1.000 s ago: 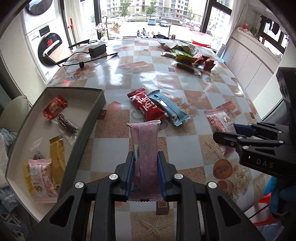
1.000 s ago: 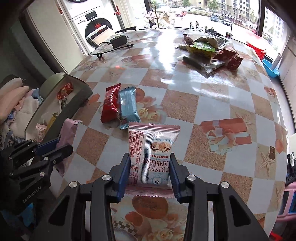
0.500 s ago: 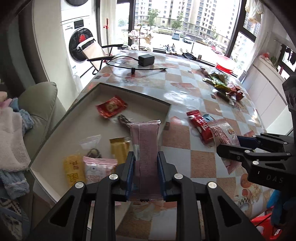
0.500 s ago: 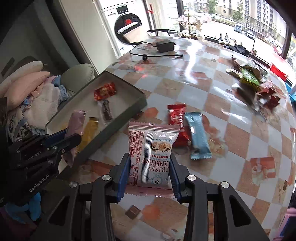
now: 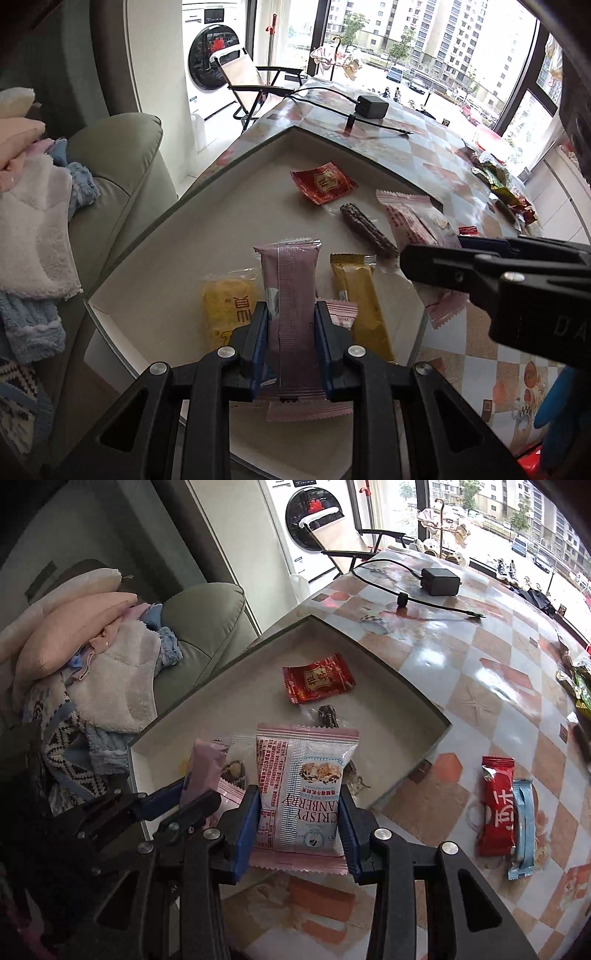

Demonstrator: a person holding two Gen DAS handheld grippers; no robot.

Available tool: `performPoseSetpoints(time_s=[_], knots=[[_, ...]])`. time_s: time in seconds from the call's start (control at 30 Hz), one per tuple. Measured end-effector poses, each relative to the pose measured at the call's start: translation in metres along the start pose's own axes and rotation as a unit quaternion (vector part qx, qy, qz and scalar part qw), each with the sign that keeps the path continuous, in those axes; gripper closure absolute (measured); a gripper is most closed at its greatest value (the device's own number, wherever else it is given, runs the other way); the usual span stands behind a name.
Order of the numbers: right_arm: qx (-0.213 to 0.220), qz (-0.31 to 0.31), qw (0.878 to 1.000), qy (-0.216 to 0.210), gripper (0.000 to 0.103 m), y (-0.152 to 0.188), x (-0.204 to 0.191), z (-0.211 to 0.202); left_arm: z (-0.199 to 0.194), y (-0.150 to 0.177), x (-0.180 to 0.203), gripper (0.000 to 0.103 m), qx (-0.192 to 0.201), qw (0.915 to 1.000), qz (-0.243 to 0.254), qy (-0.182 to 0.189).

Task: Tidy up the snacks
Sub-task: 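Carry the pink bar and cranberry packet into the grey tray and open both tools, then move the left tool to the red packet while the right tool approaches the light-blue bar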

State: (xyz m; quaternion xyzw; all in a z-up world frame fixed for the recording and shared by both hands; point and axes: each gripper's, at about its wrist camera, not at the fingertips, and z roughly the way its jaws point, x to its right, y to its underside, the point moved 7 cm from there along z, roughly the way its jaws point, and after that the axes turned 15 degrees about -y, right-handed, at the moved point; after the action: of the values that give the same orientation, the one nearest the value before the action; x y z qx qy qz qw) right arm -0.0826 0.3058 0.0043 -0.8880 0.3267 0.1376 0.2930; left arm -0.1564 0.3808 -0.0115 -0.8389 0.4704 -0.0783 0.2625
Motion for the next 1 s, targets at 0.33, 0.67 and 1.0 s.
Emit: performPoseSetpoints(time_s=[0.33,0.67,1.0], knots=[[-0.002,-0.003,1.000,0.013,0.011,0.003,0.010,0.002,-0.003,0.001,0.004,0.029,0.019,0.9995,0.011,-0.022],[0.028,0.077,0.989,0.127,0.011,0.050,0.127,-0.073,-0.044,0.011,0.086,0.024,0.063,0.9936,0.084,0.043],[0.057,0.181,0.965,0.182,0.011,0.080,0.224,-0.115,-0.036,0.028,0.158,0.024,-0.003,0.9890,0.123,0.083]])
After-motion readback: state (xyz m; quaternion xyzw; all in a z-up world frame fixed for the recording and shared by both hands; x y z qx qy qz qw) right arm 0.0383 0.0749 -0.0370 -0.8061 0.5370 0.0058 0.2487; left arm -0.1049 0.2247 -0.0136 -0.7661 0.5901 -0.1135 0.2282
